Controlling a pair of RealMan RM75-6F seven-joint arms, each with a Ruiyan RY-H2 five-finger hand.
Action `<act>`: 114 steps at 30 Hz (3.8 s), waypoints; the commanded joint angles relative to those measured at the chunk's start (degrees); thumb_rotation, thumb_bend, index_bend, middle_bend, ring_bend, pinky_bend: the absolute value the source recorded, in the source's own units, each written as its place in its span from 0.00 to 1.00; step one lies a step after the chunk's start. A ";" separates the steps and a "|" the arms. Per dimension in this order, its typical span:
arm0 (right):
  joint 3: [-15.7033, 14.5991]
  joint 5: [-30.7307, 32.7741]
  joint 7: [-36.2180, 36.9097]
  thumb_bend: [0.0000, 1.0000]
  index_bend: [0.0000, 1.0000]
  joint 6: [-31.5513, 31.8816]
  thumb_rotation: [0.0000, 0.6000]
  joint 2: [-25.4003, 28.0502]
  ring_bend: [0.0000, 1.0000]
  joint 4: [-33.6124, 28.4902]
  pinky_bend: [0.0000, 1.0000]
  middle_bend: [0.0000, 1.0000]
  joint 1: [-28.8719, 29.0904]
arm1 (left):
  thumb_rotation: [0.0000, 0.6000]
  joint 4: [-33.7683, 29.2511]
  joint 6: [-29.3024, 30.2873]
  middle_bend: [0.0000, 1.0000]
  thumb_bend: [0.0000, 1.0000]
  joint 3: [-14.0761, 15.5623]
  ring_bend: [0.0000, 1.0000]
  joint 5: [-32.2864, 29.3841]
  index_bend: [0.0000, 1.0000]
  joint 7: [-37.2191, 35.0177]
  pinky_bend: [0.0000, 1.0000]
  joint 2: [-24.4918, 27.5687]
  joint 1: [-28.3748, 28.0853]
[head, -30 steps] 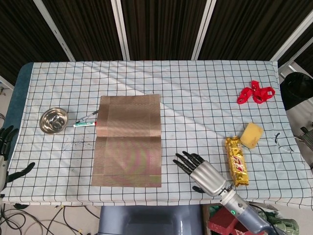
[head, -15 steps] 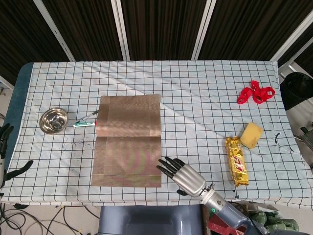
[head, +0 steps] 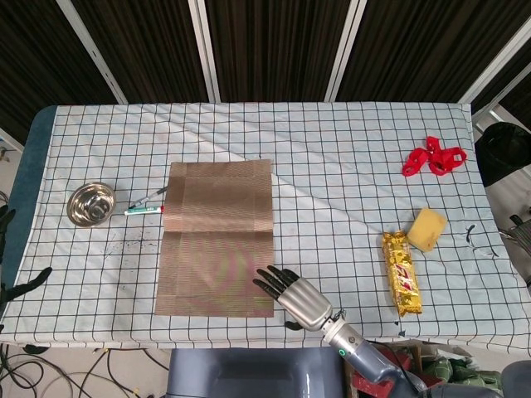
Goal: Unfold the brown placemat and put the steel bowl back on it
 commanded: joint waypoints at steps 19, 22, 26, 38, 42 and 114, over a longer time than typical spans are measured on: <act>0.24 5.59 -0.79 0.00 0.09 0.28 1.00 -5.30 0.00 2.33 0.17 0.00 0.72 | 1.00 -0.23 -0.84 0.03 0.10 -1.03 0.00 -0.67 0.04 -0.35 0.00 0.16 0.38; 0.15 5.82 -0.66 0.00 0.09 0.67 1.00 -6.09 0.00 2.90 0.17 0.00 0.76 | 1.00 -0.24 -0.94 0.03 0.10 -1.18 0.00 -0.77 0.04 -0.42 0.00 0.16 0.42; 0.05 6.19 -0.41 0.00 0.09 1.03 1.00 -7.02 0.00 3.87 0.17 0.00 0.84 | 1.00 -0.25 -1.06 0.03 0.10 -1.34 0.00 -0.86 0.04 -0.52 0.00 0.17 0.49; 0.09 7.49 0.13 0.00 0.09 1.45 1.00 -9.10 0.00 6.29 0.17 0.00 1.17 | 1.00 -0.38 -1.37 0.03 0.10 -1.67 0.00 -1.02 0.04 -0.61 0.00 0.22 0.62; 0.01 8.02 0.12 0.00 0.09 1.27 1.00 -9.42 0.00 6.73 0.17 0.00 1.19 | 1.00 -0.40 -1.37 0.03 0.10 -1.75 0.00 -1.03 0.04 -0.65 0.00 0.23 0.66; -5.68 4.17 10.51 0.51 0.62 10.23 1.00 -3.99 0.01 -0.49 0.17 0.10 -3.70 | 1.00 -1.53 -2.97 0.03 0.10 -1.65 0.00 -0.91 0.05 -0.84 0.00 0.25 0.72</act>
